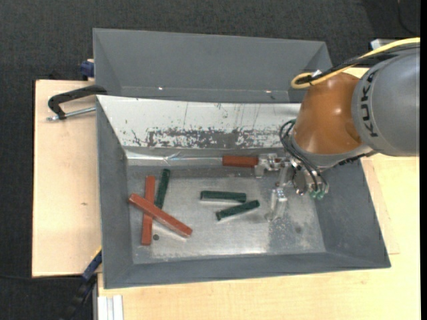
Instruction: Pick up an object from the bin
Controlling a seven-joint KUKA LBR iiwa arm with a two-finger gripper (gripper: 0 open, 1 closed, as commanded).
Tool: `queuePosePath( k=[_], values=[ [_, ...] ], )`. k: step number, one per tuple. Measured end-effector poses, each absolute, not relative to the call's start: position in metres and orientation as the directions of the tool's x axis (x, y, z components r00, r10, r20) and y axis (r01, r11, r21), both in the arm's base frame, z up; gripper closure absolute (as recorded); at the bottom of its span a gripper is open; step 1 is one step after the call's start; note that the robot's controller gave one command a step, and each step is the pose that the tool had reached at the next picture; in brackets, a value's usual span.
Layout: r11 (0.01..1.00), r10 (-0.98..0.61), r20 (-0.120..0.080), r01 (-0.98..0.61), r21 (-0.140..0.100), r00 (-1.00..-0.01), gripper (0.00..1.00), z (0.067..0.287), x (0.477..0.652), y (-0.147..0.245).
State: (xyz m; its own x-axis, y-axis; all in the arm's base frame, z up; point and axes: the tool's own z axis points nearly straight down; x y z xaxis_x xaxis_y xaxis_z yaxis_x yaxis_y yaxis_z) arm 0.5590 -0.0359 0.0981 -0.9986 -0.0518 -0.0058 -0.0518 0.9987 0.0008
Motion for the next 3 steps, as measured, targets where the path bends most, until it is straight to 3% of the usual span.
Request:
queuePosePath(
  k=[1,2,3],
  values=[
    [1.000,0.016,-0.006,0.016,0.001,-1.000,0.00,0.095,0.587,0.015],
    [1.000,0.025,-0.010,0.025,0.002,-1.000,0.00,0.093,0.591,0.029],
    [0.995,-0.103,-0.001,-0.103,0.001,-0.995,1.00,0.071,0.539,0.042]
  ],
)
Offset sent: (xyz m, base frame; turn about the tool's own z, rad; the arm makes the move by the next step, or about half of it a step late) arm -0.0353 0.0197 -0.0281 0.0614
